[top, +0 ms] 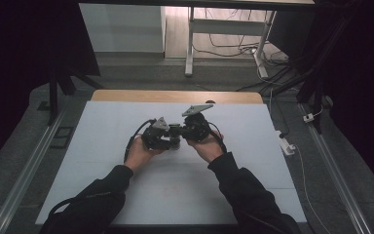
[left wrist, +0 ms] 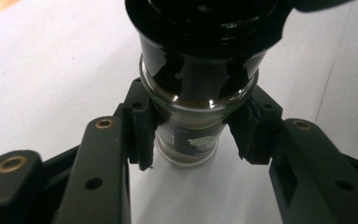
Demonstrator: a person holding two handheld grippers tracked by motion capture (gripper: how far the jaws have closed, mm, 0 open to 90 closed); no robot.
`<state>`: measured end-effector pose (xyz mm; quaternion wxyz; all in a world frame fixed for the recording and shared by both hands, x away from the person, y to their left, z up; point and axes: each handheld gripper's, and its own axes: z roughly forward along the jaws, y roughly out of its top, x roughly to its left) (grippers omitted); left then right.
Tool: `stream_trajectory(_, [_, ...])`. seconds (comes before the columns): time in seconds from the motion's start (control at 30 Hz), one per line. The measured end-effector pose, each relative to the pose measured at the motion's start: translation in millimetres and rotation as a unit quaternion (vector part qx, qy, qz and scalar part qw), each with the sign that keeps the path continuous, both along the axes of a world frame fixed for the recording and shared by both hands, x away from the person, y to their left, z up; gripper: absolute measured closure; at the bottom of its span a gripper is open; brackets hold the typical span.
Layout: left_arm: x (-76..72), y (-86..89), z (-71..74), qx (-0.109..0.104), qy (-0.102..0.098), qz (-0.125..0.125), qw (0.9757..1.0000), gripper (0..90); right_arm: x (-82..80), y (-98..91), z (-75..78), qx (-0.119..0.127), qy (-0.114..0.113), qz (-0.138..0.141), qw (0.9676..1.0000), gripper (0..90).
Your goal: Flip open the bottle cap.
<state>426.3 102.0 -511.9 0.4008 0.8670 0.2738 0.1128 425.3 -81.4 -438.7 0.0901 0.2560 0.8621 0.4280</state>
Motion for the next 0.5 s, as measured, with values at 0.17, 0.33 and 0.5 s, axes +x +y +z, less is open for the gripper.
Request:
stream_trajectory(0.17, [-0.1,-0.1,-0.1,-0.001,0.0,0.0,1.0,53.8,3.3,0.1,2.7,0.002,-0.002,-0.002,1.0,89.9])
stream_trajectory(0.33, [-0.2,-0.2,-0.2,-0.001,0.0,0.001,1.0,53.8,8.1,0.5,3.9,0.003,0.001,-0.006,1.0,89.9])
stream_trajectory(0.5, [-0.3,-0.2,-0.4,-0.001,-0.001,0.001,1.0,53.8,13.2,0.7,3.6,0.005,0.002,-0.009,0.9999,89.9])
